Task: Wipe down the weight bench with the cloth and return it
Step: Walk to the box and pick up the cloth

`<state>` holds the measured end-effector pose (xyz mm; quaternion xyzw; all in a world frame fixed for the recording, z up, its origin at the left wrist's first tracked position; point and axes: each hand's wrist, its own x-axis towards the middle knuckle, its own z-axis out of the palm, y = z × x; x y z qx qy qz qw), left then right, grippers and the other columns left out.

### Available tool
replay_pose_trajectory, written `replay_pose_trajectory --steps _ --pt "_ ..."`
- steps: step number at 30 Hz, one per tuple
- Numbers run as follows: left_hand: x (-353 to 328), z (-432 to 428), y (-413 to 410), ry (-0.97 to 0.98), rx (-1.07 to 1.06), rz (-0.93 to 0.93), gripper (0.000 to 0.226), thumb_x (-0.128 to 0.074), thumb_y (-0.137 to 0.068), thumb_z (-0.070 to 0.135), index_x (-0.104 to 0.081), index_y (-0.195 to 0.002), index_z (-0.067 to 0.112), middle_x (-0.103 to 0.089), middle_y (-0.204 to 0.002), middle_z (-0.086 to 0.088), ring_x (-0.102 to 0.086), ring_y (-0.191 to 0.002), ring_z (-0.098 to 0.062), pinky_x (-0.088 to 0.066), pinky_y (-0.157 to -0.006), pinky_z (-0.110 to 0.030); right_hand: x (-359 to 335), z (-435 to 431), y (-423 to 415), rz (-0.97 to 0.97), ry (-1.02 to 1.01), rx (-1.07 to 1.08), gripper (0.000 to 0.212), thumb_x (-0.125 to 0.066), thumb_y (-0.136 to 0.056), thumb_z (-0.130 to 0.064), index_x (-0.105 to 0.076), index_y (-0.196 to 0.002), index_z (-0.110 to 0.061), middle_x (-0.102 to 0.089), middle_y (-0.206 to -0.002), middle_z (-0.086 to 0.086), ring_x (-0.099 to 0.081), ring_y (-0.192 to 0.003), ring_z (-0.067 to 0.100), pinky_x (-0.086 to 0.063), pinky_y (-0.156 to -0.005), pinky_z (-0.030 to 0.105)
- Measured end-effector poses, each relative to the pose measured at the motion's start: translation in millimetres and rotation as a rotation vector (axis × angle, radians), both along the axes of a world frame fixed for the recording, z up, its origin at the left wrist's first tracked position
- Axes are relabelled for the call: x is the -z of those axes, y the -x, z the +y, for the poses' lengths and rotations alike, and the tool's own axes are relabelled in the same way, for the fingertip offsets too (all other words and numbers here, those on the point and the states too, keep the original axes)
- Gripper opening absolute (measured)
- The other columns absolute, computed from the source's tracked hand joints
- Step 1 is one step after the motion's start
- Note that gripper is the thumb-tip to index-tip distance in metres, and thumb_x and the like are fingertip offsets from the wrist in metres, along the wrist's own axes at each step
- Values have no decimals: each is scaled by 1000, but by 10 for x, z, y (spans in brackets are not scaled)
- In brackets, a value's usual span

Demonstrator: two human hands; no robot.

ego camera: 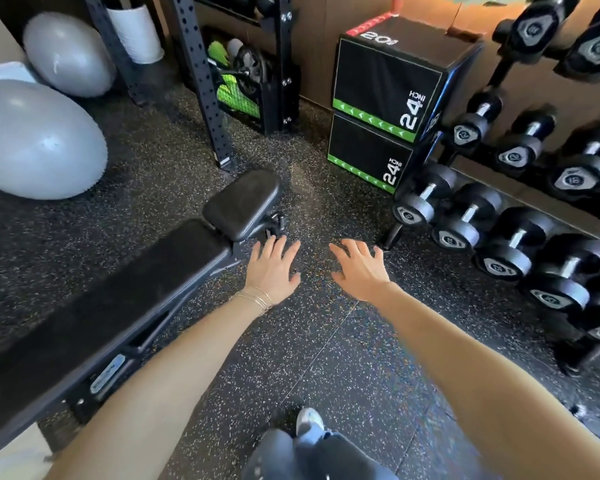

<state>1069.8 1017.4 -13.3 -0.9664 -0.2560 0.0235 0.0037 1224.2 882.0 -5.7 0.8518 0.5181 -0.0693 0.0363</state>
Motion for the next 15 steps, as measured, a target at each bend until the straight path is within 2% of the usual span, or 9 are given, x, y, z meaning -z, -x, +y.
replay_pose_trajectory --steps 15 --pt "152 1041 -1568 4 99 74 69 -42 -91 48 -13 -150 25 -20 -156 -9 -17 -143 -28 -16 -117 -47 137 764 -1481 46 30 82 62 -46 -94 -42 -21 -148 -24 -24 -149 5 -24 -136 26 -24 -108 58"
